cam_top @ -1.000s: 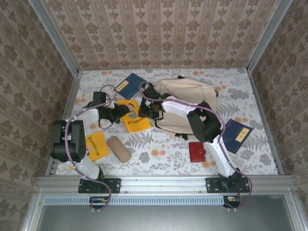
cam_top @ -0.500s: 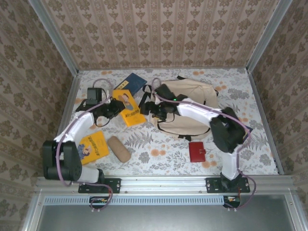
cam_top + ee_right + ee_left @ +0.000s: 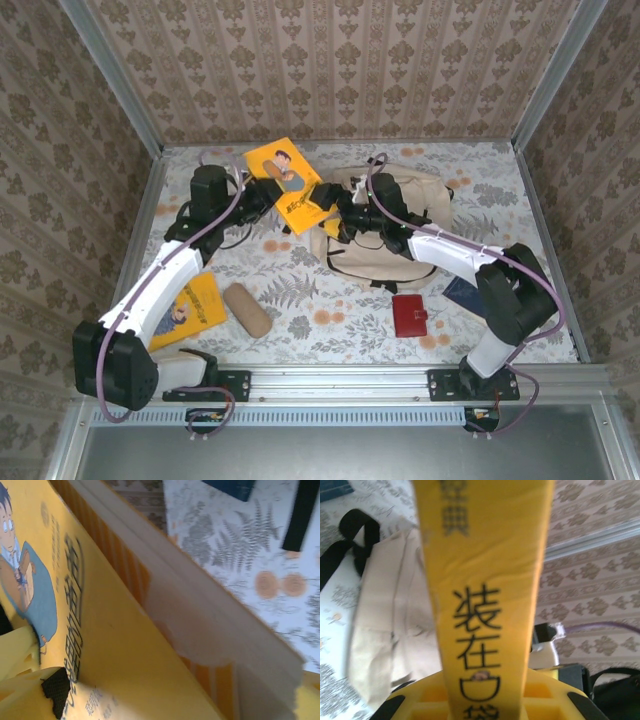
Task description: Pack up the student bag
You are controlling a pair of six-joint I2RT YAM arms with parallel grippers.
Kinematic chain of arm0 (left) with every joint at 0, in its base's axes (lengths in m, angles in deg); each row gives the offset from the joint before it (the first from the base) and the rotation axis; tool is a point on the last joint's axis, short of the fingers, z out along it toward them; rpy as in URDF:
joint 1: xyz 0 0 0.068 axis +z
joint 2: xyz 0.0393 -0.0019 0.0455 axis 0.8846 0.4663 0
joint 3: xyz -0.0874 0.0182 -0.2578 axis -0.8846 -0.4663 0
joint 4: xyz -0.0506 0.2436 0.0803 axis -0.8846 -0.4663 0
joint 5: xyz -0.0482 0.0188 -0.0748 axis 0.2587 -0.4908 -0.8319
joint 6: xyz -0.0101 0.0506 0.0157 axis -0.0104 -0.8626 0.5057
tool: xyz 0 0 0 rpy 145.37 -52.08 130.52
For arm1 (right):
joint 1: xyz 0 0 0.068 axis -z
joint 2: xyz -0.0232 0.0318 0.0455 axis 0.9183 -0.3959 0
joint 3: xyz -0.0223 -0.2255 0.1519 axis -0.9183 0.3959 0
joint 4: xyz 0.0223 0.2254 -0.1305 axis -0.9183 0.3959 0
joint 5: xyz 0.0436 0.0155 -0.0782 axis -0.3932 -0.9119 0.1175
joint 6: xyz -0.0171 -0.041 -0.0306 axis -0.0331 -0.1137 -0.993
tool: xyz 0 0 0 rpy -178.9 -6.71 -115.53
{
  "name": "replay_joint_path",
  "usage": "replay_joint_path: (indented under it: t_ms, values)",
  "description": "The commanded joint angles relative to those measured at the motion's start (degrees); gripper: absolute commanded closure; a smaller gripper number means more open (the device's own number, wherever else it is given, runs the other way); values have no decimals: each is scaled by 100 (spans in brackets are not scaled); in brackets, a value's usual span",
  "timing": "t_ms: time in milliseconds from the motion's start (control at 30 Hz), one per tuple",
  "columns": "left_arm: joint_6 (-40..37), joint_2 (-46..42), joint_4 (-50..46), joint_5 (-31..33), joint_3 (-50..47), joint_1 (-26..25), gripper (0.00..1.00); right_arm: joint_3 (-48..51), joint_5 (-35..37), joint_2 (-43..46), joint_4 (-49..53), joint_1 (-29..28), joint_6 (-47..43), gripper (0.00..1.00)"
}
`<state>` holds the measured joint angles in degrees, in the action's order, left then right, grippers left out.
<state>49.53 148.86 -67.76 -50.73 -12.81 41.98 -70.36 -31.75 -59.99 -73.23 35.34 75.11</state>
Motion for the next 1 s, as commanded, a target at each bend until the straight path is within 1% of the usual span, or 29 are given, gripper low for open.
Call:
replay_joint_path:
  t_ms: [0,67,133,300,367,433,567,733,767,800,867,933,967]
  values:
    - [540,-54,1194,433,273,-40,96,192,74,-40,-1224,-47,986,0]
    - [684,-54,1387,487,265,-64,96,271,152,-73,-1654,-59,1228,1]
    - [854,-70,1551,563,195,-91,96,280,216,-115,-1940,-66,1410,3]
    - [1315,-183,1939,725,-49,-100,96,323,431,-117,-2425,-75,1628,15]
    - [1561,-195,2143,753,-163,-104,96,200,370,-173,-2416,-75,1651,22]
    - [1778,-177,2347,723,-243,-111,96,107,338,-251,-2506,-75,1732,27]
    - [1984,-159,2449,662,-287,-122,97,-28,436,-396,-2791,-79,1898,35]
    - [2079,-199,2462,649,-359,-120,97,-228,405,-468,-2664,-50,1850,53]
    - [2090,-208,2432,648,-384,-119,96,-222,407,-451,-2619,-44,1806,59]
    - [2078,-228,2419,657,-407,-118,95,-205,400,-406,-2541,-28,1753,65]
    - [2056,-259,2297,648,-453,-112,90,-130,427,-286,-2367,8,1643,73]
    - [1989,-276,2115,640,-480,-104,83,-31,466,-101,-1983,61,1426,79]
    - [1940,-290,2009,631,-490,-104,76,10,489,22,-1706,97,1252,80]
